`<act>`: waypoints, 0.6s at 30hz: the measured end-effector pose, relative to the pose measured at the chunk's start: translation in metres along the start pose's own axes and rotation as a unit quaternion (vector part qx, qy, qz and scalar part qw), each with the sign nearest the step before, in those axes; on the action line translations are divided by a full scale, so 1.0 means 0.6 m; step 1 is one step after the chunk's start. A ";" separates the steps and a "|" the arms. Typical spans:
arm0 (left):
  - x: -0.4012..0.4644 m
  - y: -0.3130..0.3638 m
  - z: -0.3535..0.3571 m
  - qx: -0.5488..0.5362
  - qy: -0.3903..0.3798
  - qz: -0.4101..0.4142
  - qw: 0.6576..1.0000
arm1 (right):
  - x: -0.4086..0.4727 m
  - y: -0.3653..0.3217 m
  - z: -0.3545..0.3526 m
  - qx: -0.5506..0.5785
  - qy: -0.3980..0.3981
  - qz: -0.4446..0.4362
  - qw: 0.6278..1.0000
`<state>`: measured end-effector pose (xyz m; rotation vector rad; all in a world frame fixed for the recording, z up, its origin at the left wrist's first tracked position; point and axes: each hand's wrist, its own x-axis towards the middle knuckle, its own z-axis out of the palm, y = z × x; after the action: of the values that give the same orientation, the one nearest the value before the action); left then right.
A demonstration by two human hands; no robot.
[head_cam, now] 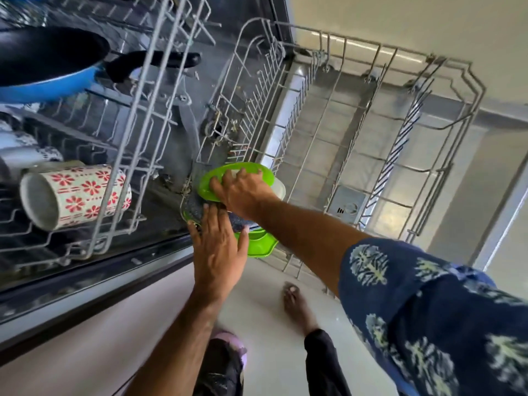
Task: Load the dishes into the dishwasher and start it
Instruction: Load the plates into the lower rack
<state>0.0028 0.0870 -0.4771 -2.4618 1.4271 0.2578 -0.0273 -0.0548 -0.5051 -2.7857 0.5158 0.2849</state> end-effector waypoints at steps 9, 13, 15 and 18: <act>0.004 -0.003 -0.011 -0.015 -0.028 0.000 1.000 | -0.012 0.012 -0.002 0.038 -0.007 -0.001 0.999; 0.004 -0.005 -0.012 -0.001 -0.029 0.006 1.000 | -0.052 0.032 -0.007 0.086 0.062 0.008 0.994; 0.004 -0.003 -0.011 -0.007 -0.025 0.004 1.000 | -0.063 0.047 -0.018 0.111 0.066 0.037 0.991; 0.003 -0.001 -0.010 -0.012 -0.031 0.001 0.999 | -0.047 0.044 -0.025 0.085 0.060 0.029 0.994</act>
<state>0.0042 0.0839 -0.4718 -2.4496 1.4108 0.3504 -0.0610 -0.0739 -0.4909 -2.6368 0.6189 0.0816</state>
